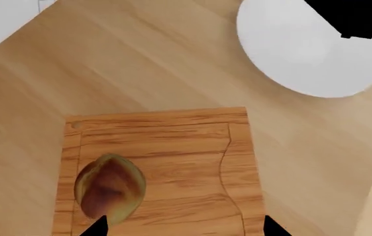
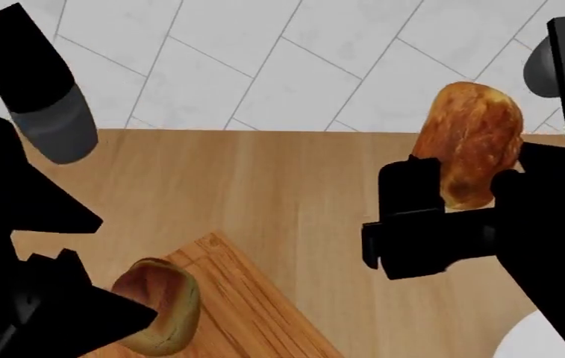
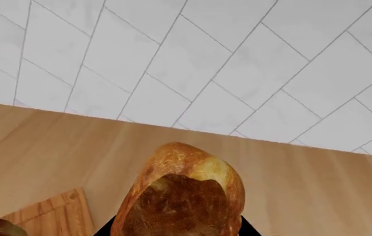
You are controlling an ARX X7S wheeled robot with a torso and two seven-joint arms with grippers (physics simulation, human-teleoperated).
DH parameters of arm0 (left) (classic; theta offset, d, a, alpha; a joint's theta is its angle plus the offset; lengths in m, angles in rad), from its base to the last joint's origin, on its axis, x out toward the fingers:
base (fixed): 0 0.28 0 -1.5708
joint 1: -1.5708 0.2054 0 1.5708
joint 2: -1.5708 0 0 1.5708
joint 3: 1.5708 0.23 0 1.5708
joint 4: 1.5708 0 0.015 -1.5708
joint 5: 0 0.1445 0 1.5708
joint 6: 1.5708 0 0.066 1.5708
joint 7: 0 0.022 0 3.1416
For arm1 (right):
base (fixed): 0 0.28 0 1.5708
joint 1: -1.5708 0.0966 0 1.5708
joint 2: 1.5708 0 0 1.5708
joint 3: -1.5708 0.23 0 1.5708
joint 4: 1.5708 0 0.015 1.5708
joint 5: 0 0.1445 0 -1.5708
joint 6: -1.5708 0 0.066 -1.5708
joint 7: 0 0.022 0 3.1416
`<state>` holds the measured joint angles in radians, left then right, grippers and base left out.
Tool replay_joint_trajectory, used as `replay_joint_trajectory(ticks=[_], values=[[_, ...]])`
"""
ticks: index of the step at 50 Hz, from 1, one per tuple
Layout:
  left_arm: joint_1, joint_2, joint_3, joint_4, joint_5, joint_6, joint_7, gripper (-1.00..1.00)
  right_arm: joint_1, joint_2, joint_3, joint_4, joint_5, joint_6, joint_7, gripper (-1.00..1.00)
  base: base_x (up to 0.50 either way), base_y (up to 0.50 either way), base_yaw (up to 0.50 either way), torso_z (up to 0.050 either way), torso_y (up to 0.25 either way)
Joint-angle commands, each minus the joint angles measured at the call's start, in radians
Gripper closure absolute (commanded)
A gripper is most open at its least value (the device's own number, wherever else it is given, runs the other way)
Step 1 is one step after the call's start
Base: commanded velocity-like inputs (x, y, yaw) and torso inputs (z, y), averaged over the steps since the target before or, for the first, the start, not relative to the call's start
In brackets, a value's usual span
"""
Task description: Place all breads on the cutting board.
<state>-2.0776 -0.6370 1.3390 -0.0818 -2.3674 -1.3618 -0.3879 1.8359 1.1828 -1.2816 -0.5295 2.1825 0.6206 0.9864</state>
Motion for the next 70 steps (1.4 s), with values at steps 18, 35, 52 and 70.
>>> replay_joint_trajectory(ticks=[18, 35, 52, 70], values=[[-0.107, -0.325, -0.044, 0.170, -0.199, 0.068, -0.107, -1.00, 0.139, -0.258, -0.056, 0.139, 0.216, 0.300, -0.067, 1.00, 0.00, 0.00, 0.00, 0.000, 0.000], [-0.124, -0.363, -0.061, 0.184, -0.212, 0.079, -0.134, -1.00, 0.026, -0.296, -0.066, 0.062, 0.226, 0.259, -0.138, 1.00, 0.00, 0.00, 0.00, 0.000, 0.000], [-0.102, -0.384, -0.077, 0.209, -0.203, 0.115, -0.153, -1.00, -0.093, -0.392, -0.114, 0.076, 0.141, 0.222, -0.158, 1.00, 0.00, 0.00, 0.00, 0.000, 0.000], [-0.077, -0.363, -0.099, 0.236, -0.187, 0.121, -0.136, -1.00, -0.170, -0.418, -0.163, 0.108, 0.057, 0.222, -0.159, 1.00, 0.00, 0.00, 0.00, 0.000, 0.000]])
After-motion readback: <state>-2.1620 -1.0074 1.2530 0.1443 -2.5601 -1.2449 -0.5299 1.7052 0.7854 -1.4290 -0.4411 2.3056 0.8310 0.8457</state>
